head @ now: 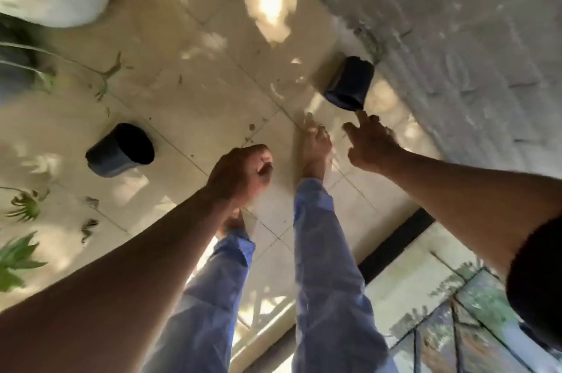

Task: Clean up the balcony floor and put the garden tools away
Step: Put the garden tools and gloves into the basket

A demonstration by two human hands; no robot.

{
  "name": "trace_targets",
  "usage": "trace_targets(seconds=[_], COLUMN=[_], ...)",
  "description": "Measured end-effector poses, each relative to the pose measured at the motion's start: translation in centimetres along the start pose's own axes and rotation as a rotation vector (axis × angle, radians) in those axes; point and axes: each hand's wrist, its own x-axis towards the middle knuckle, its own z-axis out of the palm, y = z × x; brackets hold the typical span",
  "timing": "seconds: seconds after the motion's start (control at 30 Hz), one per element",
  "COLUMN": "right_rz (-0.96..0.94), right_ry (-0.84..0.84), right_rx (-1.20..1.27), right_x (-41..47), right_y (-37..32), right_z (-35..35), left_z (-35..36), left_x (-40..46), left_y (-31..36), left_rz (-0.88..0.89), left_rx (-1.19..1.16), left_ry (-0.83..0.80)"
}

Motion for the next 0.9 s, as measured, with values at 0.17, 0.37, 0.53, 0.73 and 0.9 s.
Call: trace_targets(seconds=[0.17,0.37,0.53,0.73,0.9], right_rz=[-0.193,-0.405,-0.306,-0.359,-0.457], right_ry=[0.112,0.233,0.167,0.111,0.052], right_rx=[-0.384,-0.62,-0.549,-0.014,0.194], right_x=[8.8,15.2,15.2,12.0,9.2], right_y=[4.7,5.8,3.7,-1.7,-7.0], right_z=[1.1,-1.1,-6.2,-11.4,-13.9], left_z=[2.1,4.1,2.2,0.1,-0.5], left_x=[6.8,12.3,13.6,11.4,8.4], left_y=[-0.6,0.2,1.7,3.3,2.5], left_rz=[-0.119,-0.229,-0.337,-0.339,-0.343], left_rx=[0.005,-0.016,-0.091,-0.262,-0.232], left_ry=[-0.012,-0.133,-0.133,-0.035,0.136])
